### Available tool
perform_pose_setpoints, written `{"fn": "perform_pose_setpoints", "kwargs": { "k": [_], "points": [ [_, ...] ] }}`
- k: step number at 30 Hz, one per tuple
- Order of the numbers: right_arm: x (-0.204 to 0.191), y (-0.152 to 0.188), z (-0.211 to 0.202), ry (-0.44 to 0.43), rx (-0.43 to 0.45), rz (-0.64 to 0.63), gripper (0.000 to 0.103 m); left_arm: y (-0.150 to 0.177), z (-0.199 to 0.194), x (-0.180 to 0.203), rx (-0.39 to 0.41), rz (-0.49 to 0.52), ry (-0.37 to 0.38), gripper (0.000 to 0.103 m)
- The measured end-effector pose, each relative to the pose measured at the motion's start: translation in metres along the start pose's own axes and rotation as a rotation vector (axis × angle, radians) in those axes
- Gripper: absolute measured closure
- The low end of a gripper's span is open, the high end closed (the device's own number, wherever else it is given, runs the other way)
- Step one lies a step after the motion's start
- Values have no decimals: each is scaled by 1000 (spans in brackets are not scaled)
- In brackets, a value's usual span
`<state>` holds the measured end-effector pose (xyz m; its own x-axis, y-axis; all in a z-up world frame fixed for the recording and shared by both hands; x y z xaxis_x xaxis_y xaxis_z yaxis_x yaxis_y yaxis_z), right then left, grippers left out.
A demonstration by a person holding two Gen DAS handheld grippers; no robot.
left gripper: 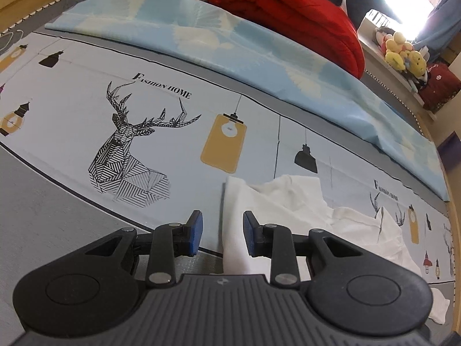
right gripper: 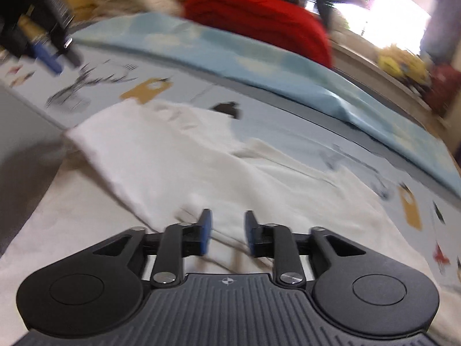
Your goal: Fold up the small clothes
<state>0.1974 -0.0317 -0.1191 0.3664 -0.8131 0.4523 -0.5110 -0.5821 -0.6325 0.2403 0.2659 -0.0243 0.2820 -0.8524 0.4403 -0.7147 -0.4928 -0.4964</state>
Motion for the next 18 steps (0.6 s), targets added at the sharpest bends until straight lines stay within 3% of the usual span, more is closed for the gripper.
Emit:
{"fn": "perform_pose_setpoints", "kwargs": {
  "k": [2,5,7,8,9,11,14,16,18],
  "points": [
    [-16,-4,12,-18,-6,-43,56,1,3,-2,-9,6,-11,70],
    [-36,-1,34,-48,-82,-105,60,1,5,-5,-19,11,-31,70],
    [-36,0,37,-30,-75,-105,71,1,7,-7,-22,14,-42,70],
    [-33,-1,37,-29,-80,-97,88,1,7,-7,-23,15,-45,70],
    [-24,-4,37,-36,-82,-68,88,0,8,-6,-24,17,-46,70],
    [-1,-10,30,-37,-54,31,90,1,10,-2,-27,24,-47,70],
    [60,-18,7,-20,28,305,92,4,14,7,-39,21,-30,70],
    [111,-10,-8,74,65,492,92,9,19,15,-58,21,-7,70],
    [157,8,-14,161,38,647,93,13,24,22,-73,32,6,70]
  ]
}}
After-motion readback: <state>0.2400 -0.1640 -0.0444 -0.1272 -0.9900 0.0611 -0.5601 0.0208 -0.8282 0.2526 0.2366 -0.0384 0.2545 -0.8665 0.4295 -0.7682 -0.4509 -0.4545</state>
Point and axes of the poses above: each gripper's, at about its wrist camera, not at the fingertips, and z roughly the way its jaws point, x to its right, y to its underside, the point moved 2 cm from there along z, roughly the way its jaws point, and after that the axes turned 13 degrees about y, right-handed, at the moved point
